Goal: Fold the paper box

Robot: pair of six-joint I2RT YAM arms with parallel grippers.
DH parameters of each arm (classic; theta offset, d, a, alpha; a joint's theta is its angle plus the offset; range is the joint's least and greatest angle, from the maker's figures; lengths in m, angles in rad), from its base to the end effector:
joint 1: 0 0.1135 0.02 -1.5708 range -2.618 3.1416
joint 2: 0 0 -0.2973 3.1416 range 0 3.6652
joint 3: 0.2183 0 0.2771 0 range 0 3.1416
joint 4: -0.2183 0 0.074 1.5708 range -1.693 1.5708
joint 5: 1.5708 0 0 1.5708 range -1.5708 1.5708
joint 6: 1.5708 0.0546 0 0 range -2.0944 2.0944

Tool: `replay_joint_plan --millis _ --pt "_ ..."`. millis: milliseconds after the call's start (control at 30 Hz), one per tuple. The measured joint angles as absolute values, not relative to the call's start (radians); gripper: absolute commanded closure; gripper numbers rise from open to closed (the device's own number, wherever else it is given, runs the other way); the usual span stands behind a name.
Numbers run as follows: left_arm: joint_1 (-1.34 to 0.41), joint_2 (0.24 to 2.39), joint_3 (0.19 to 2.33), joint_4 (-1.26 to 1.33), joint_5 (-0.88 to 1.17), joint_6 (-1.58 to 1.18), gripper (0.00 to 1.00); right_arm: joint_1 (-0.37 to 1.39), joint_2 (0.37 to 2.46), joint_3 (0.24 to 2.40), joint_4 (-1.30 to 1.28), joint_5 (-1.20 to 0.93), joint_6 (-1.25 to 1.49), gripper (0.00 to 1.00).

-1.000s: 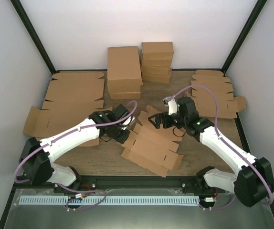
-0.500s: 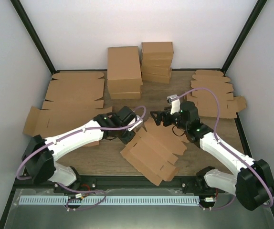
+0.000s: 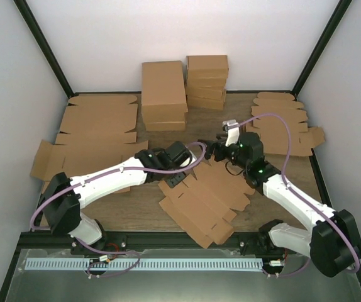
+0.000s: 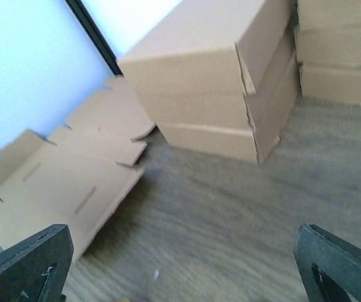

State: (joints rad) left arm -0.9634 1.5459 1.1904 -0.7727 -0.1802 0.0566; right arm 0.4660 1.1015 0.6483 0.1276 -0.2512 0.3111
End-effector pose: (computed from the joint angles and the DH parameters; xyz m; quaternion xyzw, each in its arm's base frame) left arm 0.2031 -0.2751 0.2574 0.4571 0.8576 -0.0168 0.2350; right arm 0.2398 0.1358 0.2736 -0.1352 0.7979 0.3134 0.4969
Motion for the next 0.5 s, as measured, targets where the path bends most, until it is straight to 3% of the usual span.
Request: replay_joint_plan --millis 33,67,333,500 --pt "-0.964 1.543 1.190 -0.767 -0.196 0.051 0.10 0.466 1.106 0.645 0.170 -0.249 0.324 0.00" --pt "-0.963 1.538 1.187 -0.760 -0.205 0.051 0.02 0.466 1.118 0.645 0.214 -0.253 0.331 0.00" --pt "-0.944 1.401 1.137 -0.685 -0.194 0.003 0.00 0.626 1.401 0.717 0.545 -0.209 0.171 0.00" --pt "-0.801 1.272 1.059 -0.651 -0.096 -0.090 0.00 0.688 1.459 0.725 0.664 -0.218 0.022 0.00"
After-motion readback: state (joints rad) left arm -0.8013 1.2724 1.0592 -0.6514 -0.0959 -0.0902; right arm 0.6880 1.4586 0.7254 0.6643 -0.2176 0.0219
